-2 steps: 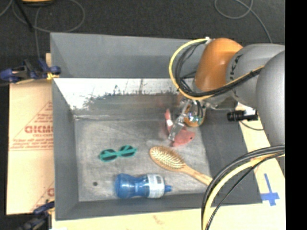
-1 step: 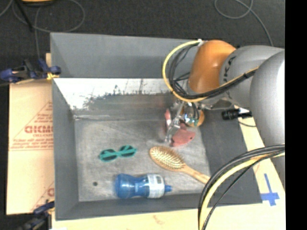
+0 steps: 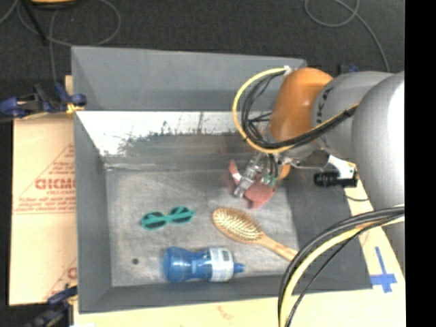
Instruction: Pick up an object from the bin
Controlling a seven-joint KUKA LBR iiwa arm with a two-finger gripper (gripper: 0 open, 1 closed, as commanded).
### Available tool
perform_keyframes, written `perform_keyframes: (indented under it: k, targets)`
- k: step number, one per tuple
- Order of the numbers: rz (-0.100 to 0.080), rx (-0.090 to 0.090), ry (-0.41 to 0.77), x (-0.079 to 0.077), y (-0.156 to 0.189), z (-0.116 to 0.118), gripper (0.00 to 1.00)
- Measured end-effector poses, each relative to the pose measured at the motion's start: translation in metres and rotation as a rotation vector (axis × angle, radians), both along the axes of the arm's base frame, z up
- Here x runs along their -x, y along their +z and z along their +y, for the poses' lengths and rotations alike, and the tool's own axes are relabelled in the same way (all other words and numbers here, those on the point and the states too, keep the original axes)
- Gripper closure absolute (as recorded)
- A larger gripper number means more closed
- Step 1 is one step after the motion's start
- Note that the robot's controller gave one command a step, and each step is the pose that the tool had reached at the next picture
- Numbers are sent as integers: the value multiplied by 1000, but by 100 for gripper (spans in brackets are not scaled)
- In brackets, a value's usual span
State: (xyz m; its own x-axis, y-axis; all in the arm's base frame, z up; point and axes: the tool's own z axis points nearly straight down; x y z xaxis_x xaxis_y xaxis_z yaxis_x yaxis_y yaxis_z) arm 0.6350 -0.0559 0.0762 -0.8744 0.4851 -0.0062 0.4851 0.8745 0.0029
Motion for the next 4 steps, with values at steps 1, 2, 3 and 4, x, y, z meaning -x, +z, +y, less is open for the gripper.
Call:
perform_keyframes:
  k: [1, 2, 3, 4]
  targets:
    - [0, 0, 1, 0, 0, 0, 100]
    - [0, 0, 1, 0, 1, 0, 100]
    - [4, 0, -41, -2, 32, 33, 100]
    - [4, 1, -40, -2, 32, 33, 100]
